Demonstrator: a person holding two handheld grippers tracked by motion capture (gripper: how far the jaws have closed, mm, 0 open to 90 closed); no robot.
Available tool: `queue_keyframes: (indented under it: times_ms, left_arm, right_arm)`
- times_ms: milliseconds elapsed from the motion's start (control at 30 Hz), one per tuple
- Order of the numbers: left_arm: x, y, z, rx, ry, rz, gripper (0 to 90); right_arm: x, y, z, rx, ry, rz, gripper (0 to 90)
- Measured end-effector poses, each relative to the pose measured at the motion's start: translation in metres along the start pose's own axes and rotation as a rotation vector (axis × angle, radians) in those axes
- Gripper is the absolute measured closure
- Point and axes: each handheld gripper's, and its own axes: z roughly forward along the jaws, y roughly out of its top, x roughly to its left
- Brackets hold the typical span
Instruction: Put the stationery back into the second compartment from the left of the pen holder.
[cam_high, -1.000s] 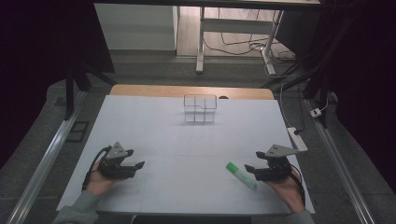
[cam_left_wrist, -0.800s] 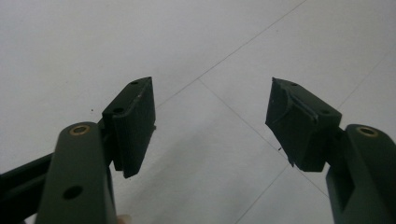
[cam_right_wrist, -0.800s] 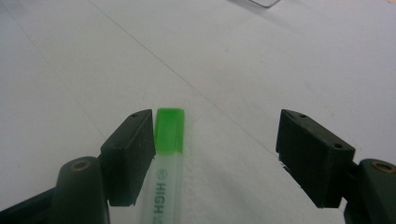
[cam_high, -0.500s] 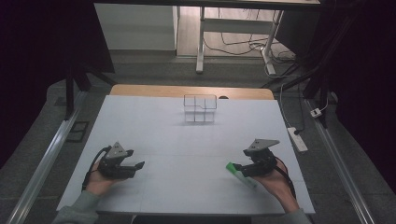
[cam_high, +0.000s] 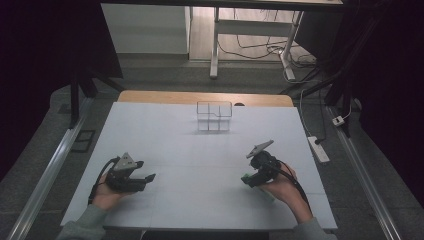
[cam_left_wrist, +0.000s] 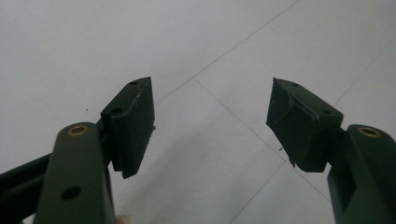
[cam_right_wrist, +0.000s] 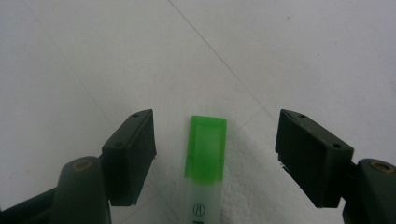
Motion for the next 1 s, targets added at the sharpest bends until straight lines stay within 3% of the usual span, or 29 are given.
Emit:
queue_keyframes:
  times_ms: [33, 233, 533, 800, 1000]
  left_arm:
    - [0.0, 0.0, 0.0, 0.0, 0.0, 0.001, 32.1]
    - [0.0, 0.0, 0.001, 0.005, -0.003, 0.001, 32.0]
    - [0.0, 0.0, 0.001, 0.009, -0.004, 0.004, 31.8]
    - [0.0, 0.0, 0.002, 0.011, -0.004, 0.006, 31.8]
    - [-0.001, 0.0, 0.002, 0.01, -0.003, 0.006, 31.8]
  right_arm:
    - [0.001, 0.002, 0.005, 0.031, -0.001, -0.001, 28.3]
    - [0.001, 0.0, 0.014, 0.094, -0.005, -0.001, 30.0]
    - [0.0, -0.002, 0.021, 0.156, -0.021, 0.01, 38.7]
    - [-0.001, -0.003, 0.022, 0.174, -0.014, 0.031, 49.1]
    - [0.0, -0.002, 0.021, 0.178, -0.027, 0.042, 64.7]
